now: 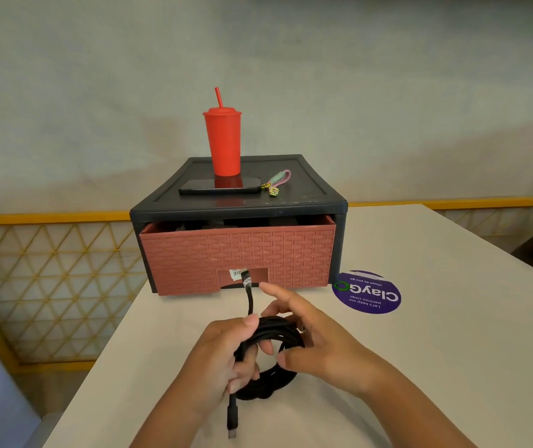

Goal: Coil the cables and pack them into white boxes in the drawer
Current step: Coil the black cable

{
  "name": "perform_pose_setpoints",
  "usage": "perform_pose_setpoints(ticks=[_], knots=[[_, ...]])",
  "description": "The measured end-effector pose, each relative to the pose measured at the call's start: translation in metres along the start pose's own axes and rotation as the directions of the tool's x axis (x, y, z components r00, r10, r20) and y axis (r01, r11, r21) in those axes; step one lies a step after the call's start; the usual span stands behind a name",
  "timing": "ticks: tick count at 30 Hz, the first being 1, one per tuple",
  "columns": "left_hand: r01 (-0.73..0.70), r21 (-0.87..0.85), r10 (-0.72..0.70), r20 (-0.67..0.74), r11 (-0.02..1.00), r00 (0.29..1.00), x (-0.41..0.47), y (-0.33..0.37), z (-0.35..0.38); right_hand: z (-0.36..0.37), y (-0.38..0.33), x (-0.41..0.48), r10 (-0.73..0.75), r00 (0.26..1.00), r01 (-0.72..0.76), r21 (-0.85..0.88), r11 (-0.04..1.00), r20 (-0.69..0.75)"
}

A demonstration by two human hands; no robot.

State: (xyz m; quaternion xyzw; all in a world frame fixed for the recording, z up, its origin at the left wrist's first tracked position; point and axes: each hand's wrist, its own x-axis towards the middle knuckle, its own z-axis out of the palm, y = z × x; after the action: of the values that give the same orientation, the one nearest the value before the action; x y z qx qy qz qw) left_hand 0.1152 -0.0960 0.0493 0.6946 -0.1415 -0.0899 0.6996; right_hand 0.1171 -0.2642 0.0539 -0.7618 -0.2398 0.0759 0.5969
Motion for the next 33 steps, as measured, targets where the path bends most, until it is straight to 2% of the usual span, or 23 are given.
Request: perform_pose_setpoints(ticks=[3,6,10,15,18,21,24,28,30,33], knots=[[0.018,-0.062,-0.014,0.057,0.998,0.998,-0.001,0.000,0.001,0.000,-0.002,-0.001,-0.022,1.000,0.024,-0.132,0.991,0.018],[0.072,-0.071,-0.065,0.095,0.995,0.993,-0.002,0.000,0.003,0.006,0.002,0.001,-0.129,0.986,0.085,-0.351,0.932,-0.102],[0.095,-0.065,-0.090,0.073,0.993,0.993,-0.001,0.001,0.006,0.010,0.006,0.005,-0.150,0.968,0.056,-0.412,0.910,-0.199],[0.108,-0.055,-0.109,-0.024,0.993,0.994,0.000,0.003,0.007,0.011,-0.003,0.005,-0.031,0.973,-0.025,-0.240,0.970,-0.230],[0.127,-0.054,-0.131,-0.084,0.990,0.988,0.000,0.003,0.005,0.009,-0.006,0.005,0.058,0.986,-0.060,-0.010,0.998,-0.154],[0.113,-0.108,-0.126,-0.120,0.988,0.985,0.002,0.004,0.003,0.003,-0.007,0.003,0.126,0.992,-0.121,0.283,0.952,0.000],[0.080,-0.181,-0.103,-0.120,0.980,0.987,0.001,0.006,0.001,-0.002,-0.004,0.002,0.123,0.989,-0.148,0.438,0.887,0.084],[0.072,-0.256,-0.109,-0.135,0.964,0.985,0.001,0.009,0.000,0.003,-0.001,0.002,0.076,0.991,-0.124,0.539,0.833,0.110],[0.080,-0.267,-0.121,-0.139,0.960,0.983,0.002,0.008,0.001,0.007,-0.002,0.003,0.077,0.995,-0.101,0.545,0.832,0.067],[0.089,-0.278,-0.135,-0.149,0.956,0.980,0.003,0.006,0.005,0.011,-0.002,0.004,0.098,0.994,-0.065,0.453,0.889,-0.051]])
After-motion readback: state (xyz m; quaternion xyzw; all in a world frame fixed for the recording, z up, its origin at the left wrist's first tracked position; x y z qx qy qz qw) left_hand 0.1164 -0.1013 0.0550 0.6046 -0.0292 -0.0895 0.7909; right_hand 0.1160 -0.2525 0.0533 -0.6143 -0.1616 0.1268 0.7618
